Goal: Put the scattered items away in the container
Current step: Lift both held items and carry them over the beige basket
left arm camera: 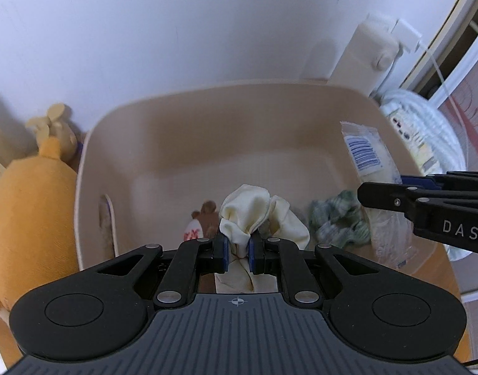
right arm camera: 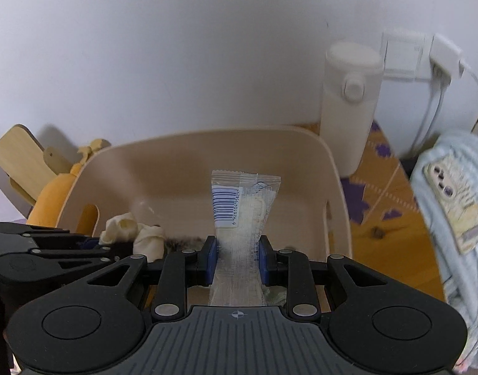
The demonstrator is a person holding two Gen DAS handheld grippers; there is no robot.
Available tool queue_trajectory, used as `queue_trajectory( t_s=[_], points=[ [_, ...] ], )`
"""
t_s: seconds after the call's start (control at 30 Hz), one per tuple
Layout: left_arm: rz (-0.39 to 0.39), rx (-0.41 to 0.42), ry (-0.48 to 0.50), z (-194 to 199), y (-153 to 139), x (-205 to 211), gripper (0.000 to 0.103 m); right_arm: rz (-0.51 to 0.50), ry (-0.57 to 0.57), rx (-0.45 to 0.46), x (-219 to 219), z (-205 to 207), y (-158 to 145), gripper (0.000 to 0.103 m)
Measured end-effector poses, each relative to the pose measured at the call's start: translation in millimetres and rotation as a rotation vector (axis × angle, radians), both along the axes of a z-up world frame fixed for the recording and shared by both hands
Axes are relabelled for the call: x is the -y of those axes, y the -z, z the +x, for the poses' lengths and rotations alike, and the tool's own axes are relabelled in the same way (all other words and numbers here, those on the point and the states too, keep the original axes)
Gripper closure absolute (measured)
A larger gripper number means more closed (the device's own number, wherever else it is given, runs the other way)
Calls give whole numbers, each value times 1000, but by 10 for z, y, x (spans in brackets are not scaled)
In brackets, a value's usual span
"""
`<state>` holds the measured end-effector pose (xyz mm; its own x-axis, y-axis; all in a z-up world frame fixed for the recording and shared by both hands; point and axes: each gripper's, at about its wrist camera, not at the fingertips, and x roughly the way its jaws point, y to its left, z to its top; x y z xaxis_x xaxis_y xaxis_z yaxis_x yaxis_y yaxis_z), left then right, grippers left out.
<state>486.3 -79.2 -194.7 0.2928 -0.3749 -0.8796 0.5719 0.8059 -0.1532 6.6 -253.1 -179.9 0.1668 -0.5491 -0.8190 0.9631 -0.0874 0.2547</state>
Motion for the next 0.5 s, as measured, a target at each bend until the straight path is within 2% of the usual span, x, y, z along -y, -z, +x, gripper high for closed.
queue_trajectory(
  t_s=[0.3, 0.37, 0.4, 0.47, 0.5],
  points=[
    [48, -32, 15, -35, 144, 32, 88, 39, -10, -8, -60, 17, 143, 76],
    [40, -37, 15, -48, 120, 11, 70, 48, -3, -3, -65, -15, 143, 73],
    [30, -38, 13, -53, 102, -5, 64, 46, 1, 2, -88, -28, 132, 64],
    [17, -30, -7, -70, 57, -47, 45, 30, 1, 1, -145, -45, 85, 56],
    [8, -26, -14, -79, 24, -61, 42, 22, 2, -4, -168, -51, 61, 51]
  ],
)
